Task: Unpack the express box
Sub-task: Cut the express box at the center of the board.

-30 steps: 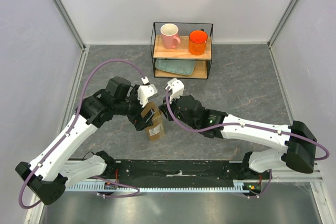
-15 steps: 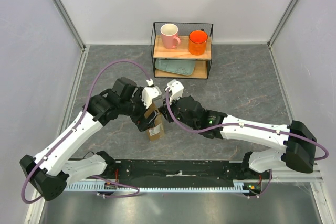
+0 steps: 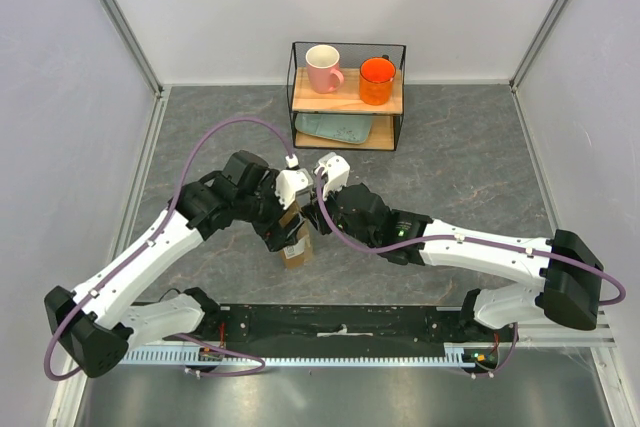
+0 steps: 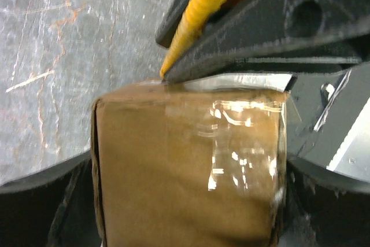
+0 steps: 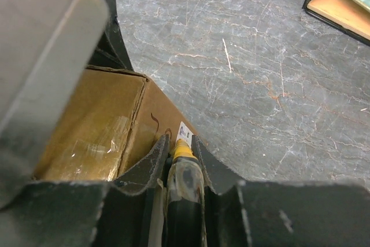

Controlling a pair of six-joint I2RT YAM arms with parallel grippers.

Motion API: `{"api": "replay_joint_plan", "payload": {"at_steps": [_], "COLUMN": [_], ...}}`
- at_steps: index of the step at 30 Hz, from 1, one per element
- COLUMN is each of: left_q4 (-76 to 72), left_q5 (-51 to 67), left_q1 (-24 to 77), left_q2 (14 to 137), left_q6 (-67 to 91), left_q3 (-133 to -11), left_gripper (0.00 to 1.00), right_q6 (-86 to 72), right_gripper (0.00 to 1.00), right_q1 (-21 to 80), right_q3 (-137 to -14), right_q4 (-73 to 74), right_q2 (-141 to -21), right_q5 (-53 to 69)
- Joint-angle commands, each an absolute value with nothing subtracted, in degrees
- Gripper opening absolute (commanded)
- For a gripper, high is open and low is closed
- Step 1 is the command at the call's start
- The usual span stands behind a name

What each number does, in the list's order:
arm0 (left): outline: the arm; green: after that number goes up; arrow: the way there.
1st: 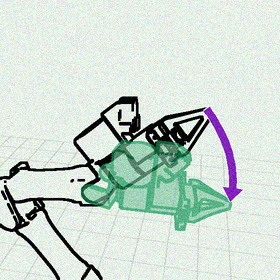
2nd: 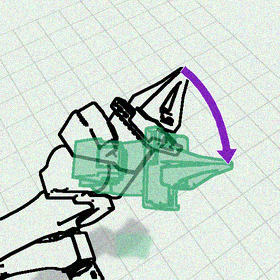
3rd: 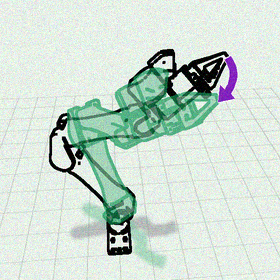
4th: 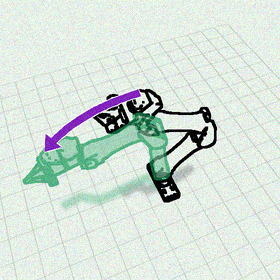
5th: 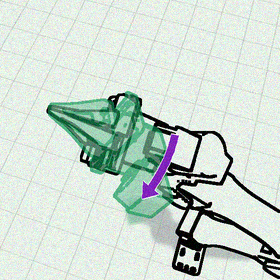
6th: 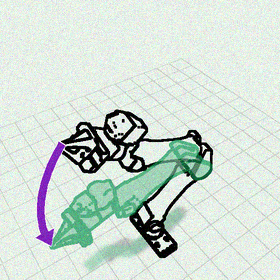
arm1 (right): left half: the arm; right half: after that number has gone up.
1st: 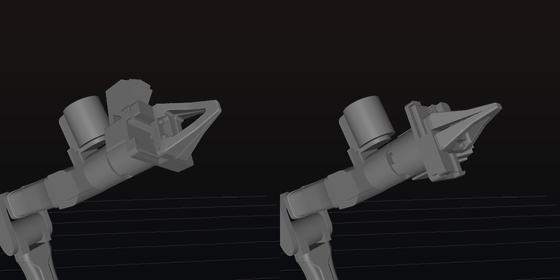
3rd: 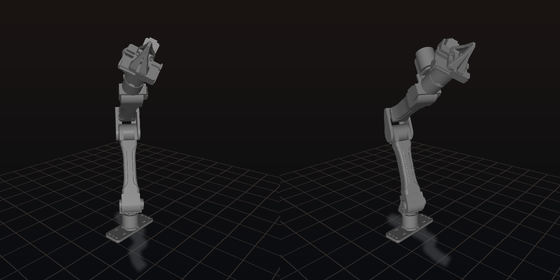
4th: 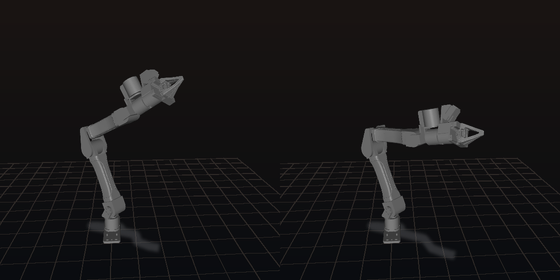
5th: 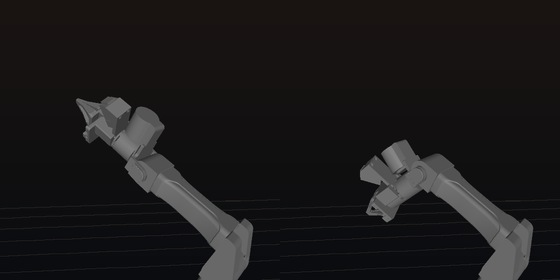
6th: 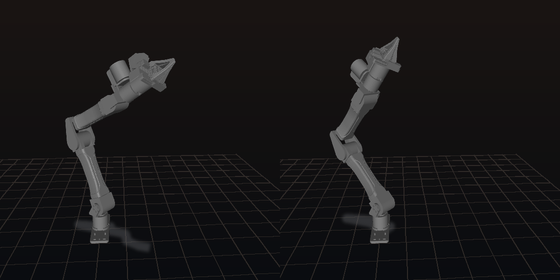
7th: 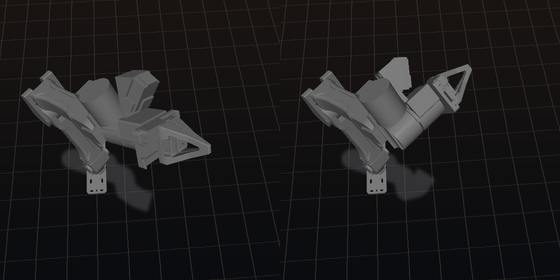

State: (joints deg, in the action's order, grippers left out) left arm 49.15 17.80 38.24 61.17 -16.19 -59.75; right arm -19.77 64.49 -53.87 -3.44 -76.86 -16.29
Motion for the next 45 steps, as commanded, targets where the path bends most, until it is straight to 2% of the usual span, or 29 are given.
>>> {"api": "replay_joint_plan", "payload": {"at_steps": [1,4,11,17,22,24,30,35,39,45], "left_q4": [46.32,45.53,45.62,47.11,48.60,49.39,53.60,57.74,54.15,48.00], "left_q5": [16.88,16.96,16.35,16.52,19.24,22.05,32.15,47.60,51.68,51.24], "left_q1": [38.76,39.02,39.11,39.11,39.11,39.02,38.50,31.75,27.43,25.14], "left_q2": [62.14,62.84,61.97,60.38,59.77,58.63,59.23,70.73,71.98,70.14], "left_q6": [-18.28,-18.37,-19.25,-19.25,-20.29,-21.26,-27.16,-25.75,-24.00,-18.55], "left_q3": [-58.63,-58.18,-57.04,-55.72,-55.90,-56.60,-60.45,-66.44,-63.65,-59.51], "left_gripper": [0.95,0.94,0.81,0.68,0.64,0.58,0.56,0.47,0.47,0.49], "right_q6": [-20.83,-21.09,-21.62,-20.92,-19.43,-18.46,-14.68,-12.75,-12.13,-9.50], "right_gripper": [0.00,0.00,0.00,0.00,0.00,0.00,0.00,0.00,0.00,0.00], "right_q1": [64.51,64.86,65.30,65.21,65.04,65.13,65.13,65.04,65.30,67.58], "right_q3": [-53.88,-53.70,-51.68,-48.87,-46.15,-45.36,-44.82,-43.95,-41.76,-37.71], "right_q4": [-6.15,-6.33,-6.50,-5.36,-3.61,-3.43,-3.87,-6.76,-8.78,-18.26], "right_q2": [-75.24,-74.88,-73.48,-69.35,-63.30,-61.45,-55.20,-50.89,-49.49,-49.74], "right_q5": [-15.12,-14.59,-15.12,-19.68,-26.70,-27.77,-29.53,-27.34,-24.61,-26.98]}}
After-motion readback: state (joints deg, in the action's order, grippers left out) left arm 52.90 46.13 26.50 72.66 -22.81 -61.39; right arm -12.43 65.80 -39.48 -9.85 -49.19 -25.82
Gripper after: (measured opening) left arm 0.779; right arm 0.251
